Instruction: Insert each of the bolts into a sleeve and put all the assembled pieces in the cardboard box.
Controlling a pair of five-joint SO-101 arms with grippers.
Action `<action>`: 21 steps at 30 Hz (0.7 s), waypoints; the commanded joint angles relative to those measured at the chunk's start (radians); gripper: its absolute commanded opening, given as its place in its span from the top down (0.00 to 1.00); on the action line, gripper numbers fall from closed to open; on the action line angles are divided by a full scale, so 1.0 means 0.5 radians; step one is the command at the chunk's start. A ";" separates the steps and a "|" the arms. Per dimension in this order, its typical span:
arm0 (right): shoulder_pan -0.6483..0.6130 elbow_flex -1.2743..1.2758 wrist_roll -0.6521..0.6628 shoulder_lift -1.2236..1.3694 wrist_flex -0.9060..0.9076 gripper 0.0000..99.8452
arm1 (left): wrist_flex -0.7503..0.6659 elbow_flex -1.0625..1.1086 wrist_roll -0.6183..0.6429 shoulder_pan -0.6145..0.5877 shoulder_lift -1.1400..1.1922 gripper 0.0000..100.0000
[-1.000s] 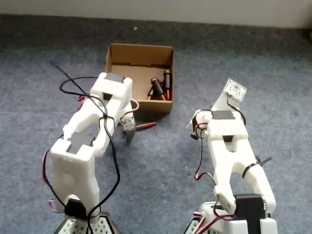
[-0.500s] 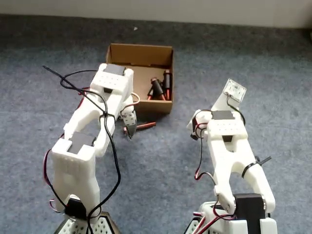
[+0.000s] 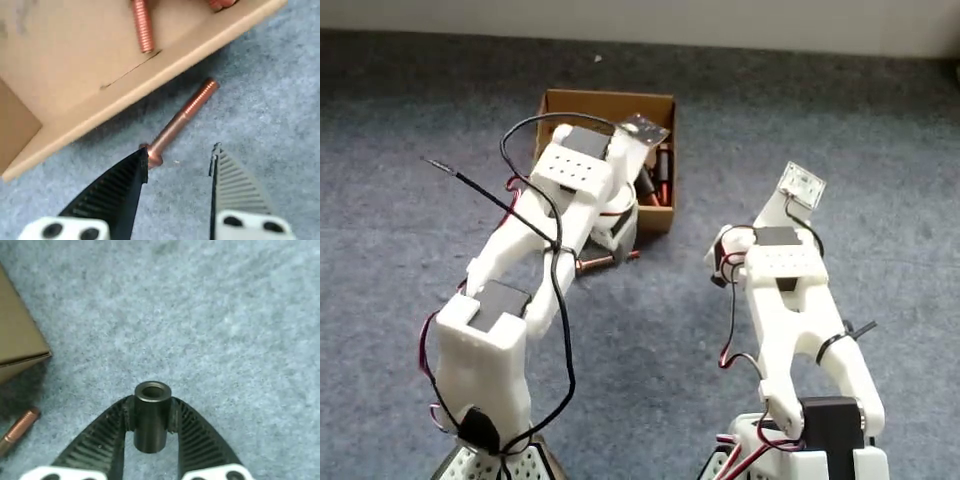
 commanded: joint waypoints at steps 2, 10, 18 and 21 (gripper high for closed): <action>0.069 -0.032 0.003 -0.029 -0.020 0.99 | -0.126 -0.017 -0.298 0.118 0.201 0.78; 0.078 -0.032 0.003 -0.029 -0.020 0.99 | -0.153 -0.087 -0.304 0.201 0.364 0.85; 0.081 -0.032 0.003 -0.029 -0.023 0.99 | -0.037 -0.183 0.052 0.140 0.290 1.00; 0.081 -0.032 0.003 -0.029 -0.023 0.99 | 0.037 -0.140 0.144 0.137 0.091 1.00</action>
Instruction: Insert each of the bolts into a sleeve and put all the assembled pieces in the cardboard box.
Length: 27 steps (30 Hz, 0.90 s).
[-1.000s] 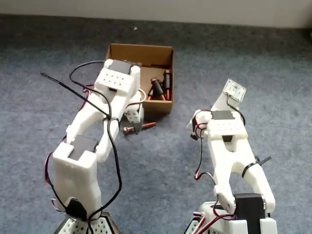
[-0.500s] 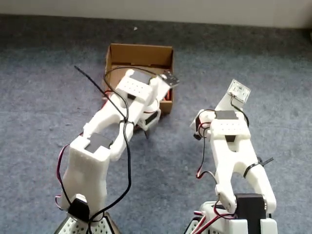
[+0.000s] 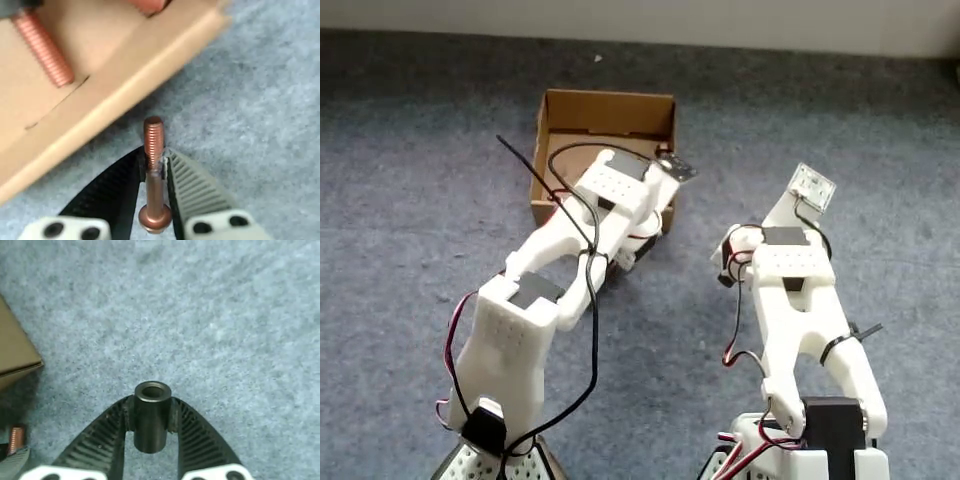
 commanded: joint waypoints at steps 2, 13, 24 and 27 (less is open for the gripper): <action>0.020 -0.029 0.003 -0.029 -0.023 0.99 | 0.117 0.041 0.239 -0.063 -0.468 1.00; 0.017 -0.029 0.003 -0.029 -0.023 0.99 | -0.015 0.597 1.046 -0.407 -1.165 0.99; 0.014 -0.032 0.003 -0.017 -0.023 0.99 | 0.000 0.864 1.623 -0.784 -1.293 0.99; 0.014 -0.032 0.003 -0.014 -0.023 0.99 | 0.000 0.904 1.571 -0.778 -1.300 0.99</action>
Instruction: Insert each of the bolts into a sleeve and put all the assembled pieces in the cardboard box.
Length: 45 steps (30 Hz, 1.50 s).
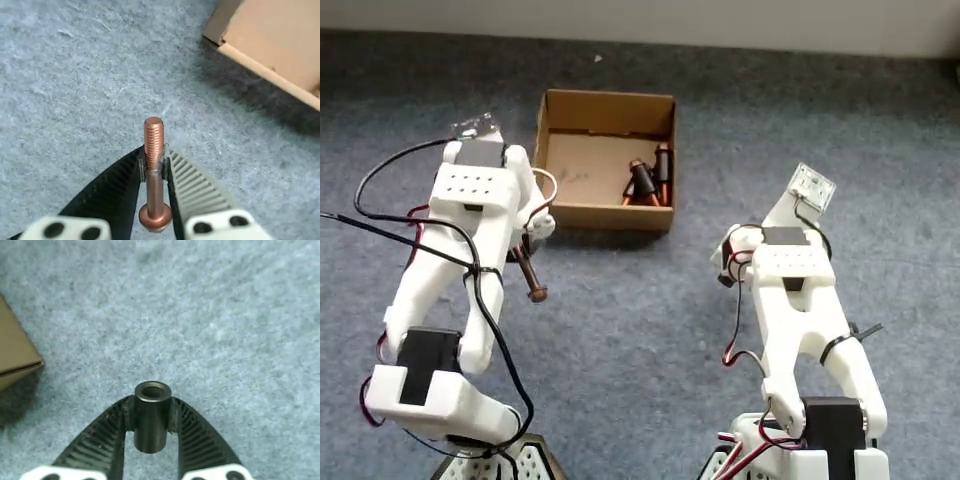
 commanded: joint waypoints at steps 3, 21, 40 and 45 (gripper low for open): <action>0.014 -0.032 0.003 -0.014 -0.023 0.99 | -0.009 0.020 -0.157 0.008 -0.109 0.99; 0.014 -0.032 0.003 -0.014 -0.023 0.99 | -0.018 -0.026 -0.439 -0.005 -0.087 0.81; 0.014 -0.032 0.003 -0.014 -0.023 0.99 | -0.018 -0.342 -2.483 -0.299 -0.109 0.90; 0.014 -0.032 0.003 -0.014 -0.023 0.99 | -0.025 -0.256 -3.452 -0.296 -0.091 0.93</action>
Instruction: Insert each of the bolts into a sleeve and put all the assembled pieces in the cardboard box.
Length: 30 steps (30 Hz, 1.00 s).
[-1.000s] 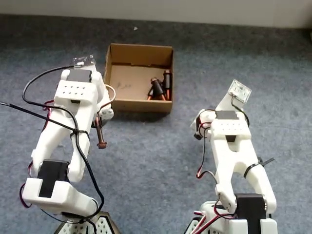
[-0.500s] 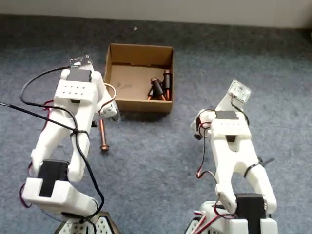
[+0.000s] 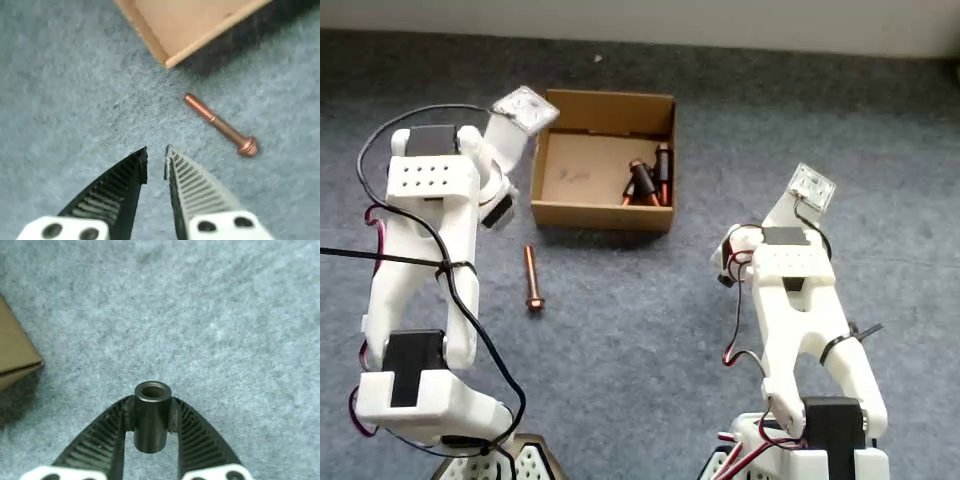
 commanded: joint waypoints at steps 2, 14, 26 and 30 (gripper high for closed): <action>0.014 -0.032 0.003 -0.014 -0.023 0.99 | -0.018 0.109 -1.185 -0.008 -0.084 0.93; 0.020 -0.032 0.006 -0.023 -0.023 0.99 | -0.319 0.548 -1.605 0.130 -0.078 0.79; 0.023 -0.032 0.006 -0.029 -0.023 0.99 | -0.951 1.036 -1.863 0.183 -0.075 0.78; 0.023 -0.032 0.006 -0.029 -0.023 0.99 | -1.080 1.131 -1.860 0.180 -0.075 0.78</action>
